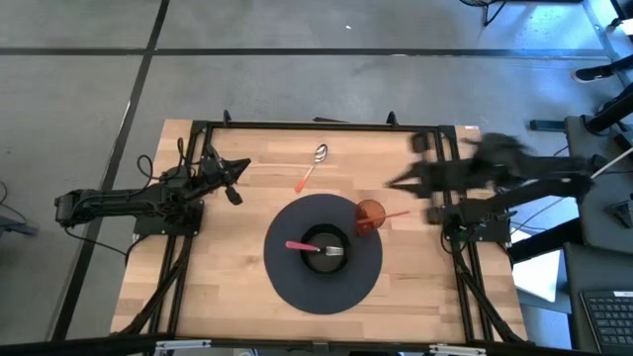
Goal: Pick & Place Utensil
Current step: Put the orange spoon into the black bowl
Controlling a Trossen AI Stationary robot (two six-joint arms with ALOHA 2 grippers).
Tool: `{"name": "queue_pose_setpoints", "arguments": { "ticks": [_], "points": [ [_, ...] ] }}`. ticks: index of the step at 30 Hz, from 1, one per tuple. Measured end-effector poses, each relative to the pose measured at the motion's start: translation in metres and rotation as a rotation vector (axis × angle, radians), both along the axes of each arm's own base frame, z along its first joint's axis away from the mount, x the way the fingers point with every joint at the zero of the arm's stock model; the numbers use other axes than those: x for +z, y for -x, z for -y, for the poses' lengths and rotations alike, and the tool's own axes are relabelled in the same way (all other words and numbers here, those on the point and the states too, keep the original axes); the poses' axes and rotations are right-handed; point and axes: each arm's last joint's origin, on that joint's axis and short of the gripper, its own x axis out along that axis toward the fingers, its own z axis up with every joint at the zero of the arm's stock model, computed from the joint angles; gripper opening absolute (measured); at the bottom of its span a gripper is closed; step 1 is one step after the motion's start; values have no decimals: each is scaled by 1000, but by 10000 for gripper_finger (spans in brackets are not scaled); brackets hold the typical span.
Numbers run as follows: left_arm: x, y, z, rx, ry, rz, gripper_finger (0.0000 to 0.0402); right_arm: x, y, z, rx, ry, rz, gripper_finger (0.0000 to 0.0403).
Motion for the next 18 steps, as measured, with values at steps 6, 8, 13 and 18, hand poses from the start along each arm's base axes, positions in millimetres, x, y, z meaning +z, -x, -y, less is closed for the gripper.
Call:
{"name": "queue_pose_setpoints", "arguments": {
  "ticks": [6,8,13,18],
  "points": [
    [0,0,0,1,-7,-9,5,-47,71,11,-10,-92,199,7],
    [0,0,0,1,-7,-8,5,-69,86,13,-7,-115,251,4],
    [0,0,0,18,-7,-10,2,-119,107,17,-10,-163,307,6],
    [0,1,-1,61,-2,-9,4,-150,118,18,2,-170,341,3]
  ]
}}
